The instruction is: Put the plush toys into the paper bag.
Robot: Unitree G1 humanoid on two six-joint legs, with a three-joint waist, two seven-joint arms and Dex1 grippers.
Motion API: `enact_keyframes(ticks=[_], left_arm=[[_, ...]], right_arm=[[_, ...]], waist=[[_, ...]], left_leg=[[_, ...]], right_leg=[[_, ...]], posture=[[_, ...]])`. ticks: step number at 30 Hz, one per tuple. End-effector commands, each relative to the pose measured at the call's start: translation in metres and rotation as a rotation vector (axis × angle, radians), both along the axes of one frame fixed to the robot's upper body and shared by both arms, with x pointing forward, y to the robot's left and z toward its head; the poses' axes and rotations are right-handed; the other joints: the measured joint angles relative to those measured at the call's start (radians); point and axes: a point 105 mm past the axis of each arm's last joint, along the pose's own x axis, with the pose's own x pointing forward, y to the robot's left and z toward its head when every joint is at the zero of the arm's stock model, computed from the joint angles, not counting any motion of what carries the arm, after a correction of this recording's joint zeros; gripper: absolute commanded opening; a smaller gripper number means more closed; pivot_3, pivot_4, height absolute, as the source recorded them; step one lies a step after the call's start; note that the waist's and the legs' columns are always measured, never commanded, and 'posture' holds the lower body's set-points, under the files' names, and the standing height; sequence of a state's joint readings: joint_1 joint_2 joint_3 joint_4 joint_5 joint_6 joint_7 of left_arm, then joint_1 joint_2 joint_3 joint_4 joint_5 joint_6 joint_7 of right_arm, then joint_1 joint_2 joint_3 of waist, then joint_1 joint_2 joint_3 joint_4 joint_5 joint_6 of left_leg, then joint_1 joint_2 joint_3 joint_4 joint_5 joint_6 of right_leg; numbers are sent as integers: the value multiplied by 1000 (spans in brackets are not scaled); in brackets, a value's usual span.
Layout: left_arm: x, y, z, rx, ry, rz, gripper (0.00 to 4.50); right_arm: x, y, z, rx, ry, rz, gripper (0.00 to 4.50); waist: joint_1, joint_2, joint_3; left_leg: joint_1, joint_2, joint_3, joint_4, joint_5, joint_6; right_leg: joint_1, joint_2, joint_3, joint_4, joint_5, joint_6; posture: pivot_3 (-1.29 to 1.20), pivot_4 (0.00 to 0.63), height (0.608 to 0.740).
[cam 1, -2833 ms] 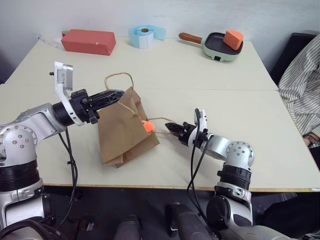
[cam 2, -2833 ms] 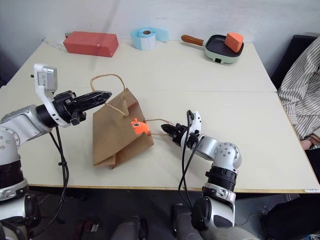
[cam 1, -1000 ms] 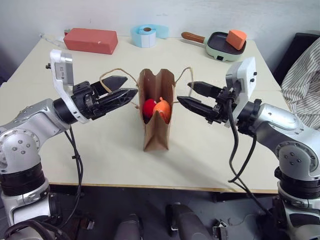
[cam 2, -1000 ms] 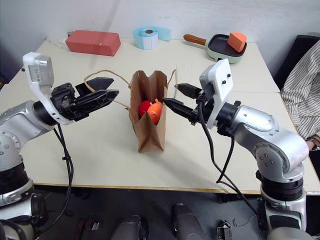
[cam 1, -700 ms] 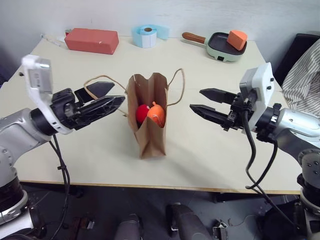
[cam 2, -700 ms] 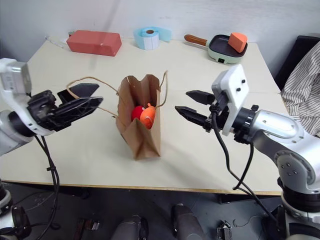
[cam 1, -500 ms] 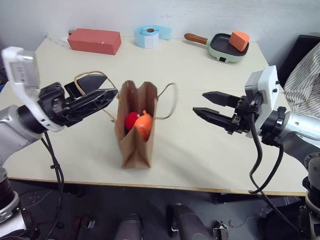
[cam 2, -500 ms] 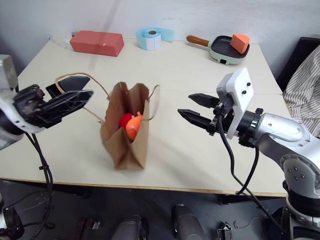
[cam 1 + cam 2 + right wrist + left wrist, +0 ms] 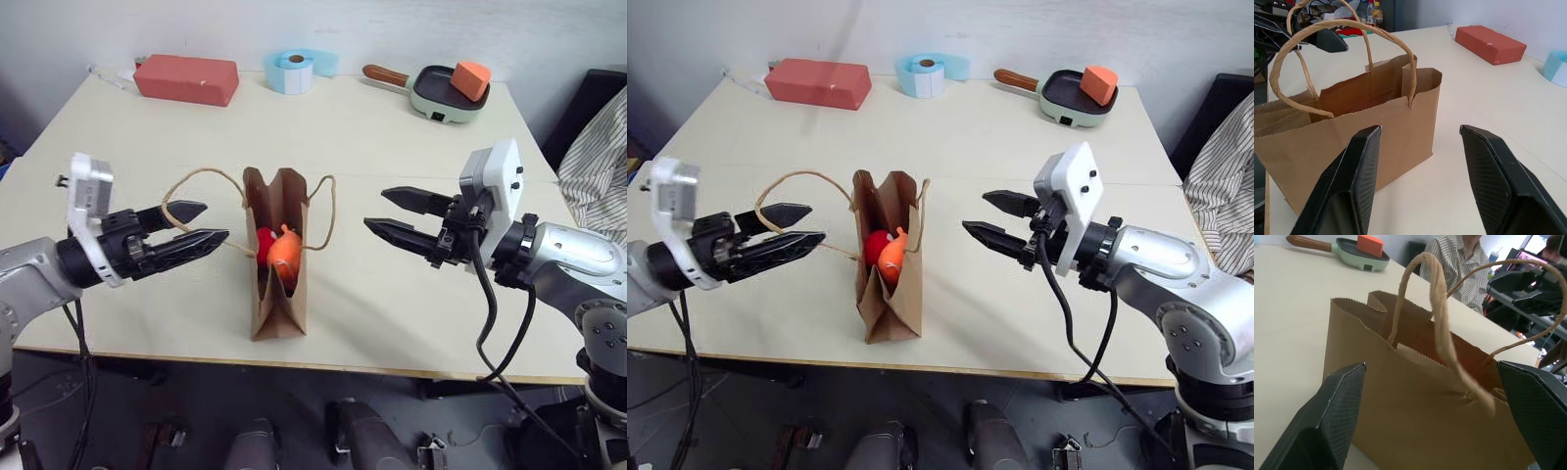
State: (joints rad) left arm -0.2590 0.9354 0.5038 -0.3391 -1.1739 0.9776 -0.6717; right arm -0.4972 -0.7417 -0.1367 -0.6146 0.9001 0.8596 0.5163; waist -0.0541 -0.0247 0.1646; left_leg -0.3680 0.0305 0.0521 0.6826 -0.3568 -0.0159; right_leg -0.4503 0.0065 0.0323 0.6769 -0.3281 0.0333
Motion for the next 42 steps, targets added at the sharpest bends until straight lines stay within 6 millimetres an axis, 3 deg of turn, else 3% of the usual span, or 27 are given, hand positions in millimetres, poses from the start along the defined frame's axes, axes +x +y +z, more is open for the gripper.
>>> enact_keyframes(ticks=[1, 5, 8, 11, 15, 16, 19, 25, 29, 37, 42], left_arm=[[-10, 10, 12, 29, -42, -12, 4473], [-12, 20, 10, 91, -30, 6, 4473], [-23, 21, 5, 120, 6, -17, 4473], [-39, 3, -11, 130, 24, -78, 4473], [-43, -30, -32, 121, 3, -109, 4473], [-44, -34, -36, 126, 2, -114, 4473], [-38, -49, -52, 134, 1, -109, 4500], [-37, -67, -61, 91, -12, -129, 4500], [-39, -75, -65, 111, -15, -121, 4500], [-45, -91, -75, 77, -23, -78, 4500], [-33, -88, -81, 89, -36, 41, 4500]], right_arm=[[2, -1, 3, 11, -29, 2, 2617], [4, -8, -5, 1, -10, -10, 2617], [-8, -22, -19, -58, 35, 12, 2617], [-21, -33, -26, -38, 116, 49, 2617], [-20, -34, -41, -57, 167, 62, 2617], [-19, -31, -45, -64, 172, 65, 2617], [-13, -4, -59, -42, 194, 148, 1973], [2, 48, -74, -53, 201, 288, 39], [4, 68, -78, -54, 212, 359, 39], [-1, 74, -85, -51, 252, 418, 39], [-6, 80, -83, -25, 278, 463, 39]], waist=[[0, 0, 0], [1, 0, 0], [2, 0, 0], [2, 0, 0], [2, -1, -1], [2, -1, -1], [-5, -1, -1], [-4, -1, -1], [0, -1, -1], [-2, -1, -1], [-2, -1, -1]], left_leg=[[0, 0, 0, 0, 0, 0], [0, 0, 0, 0, 0, 0], [0, 0, -1, -1, 0, 1], [-1, 0, -1, -1, -2, 3], [2, 0, -1, 0, -3, 4], [3, -1, -1, 0, -3, 4], [7, -1, -1, 0, -2, 4], [10, 0, 2, -1, -1, 1], [8, 0, 1, -1, -1, 2], [7, 0, 0, -1, -2, 3], [8, 0, 0, -1, -2, 3]], right_leg=[[0, 0, 0, 0, 0, 0], [0, 0, 0, -1, 0, 0], [0, 0, -1, -1, 0, 0], [1, -1, 0, -3, 0, 0], [5, -1, 0, -4, 0, 1], [6, -1, 0, -6, 0, 1], [7, 0, 1, -5, 0, 1], [7, 1, 4, -2, 0, 0], [7, 1, 3, -2, 0, 0], [7, 0, 2, -1, 0, 0], [7, 0, 2, -2, 0, 0]], posture=[[0, 150, 740], [0, 150, 740], [0, 150, 740], [0, 150, 740], [0, 150, 740], [0, 150, 740], [0, 150, 740], [0, 150, 740], [0, 150, 740], [0, 150, 740], [0, 150, 740]])
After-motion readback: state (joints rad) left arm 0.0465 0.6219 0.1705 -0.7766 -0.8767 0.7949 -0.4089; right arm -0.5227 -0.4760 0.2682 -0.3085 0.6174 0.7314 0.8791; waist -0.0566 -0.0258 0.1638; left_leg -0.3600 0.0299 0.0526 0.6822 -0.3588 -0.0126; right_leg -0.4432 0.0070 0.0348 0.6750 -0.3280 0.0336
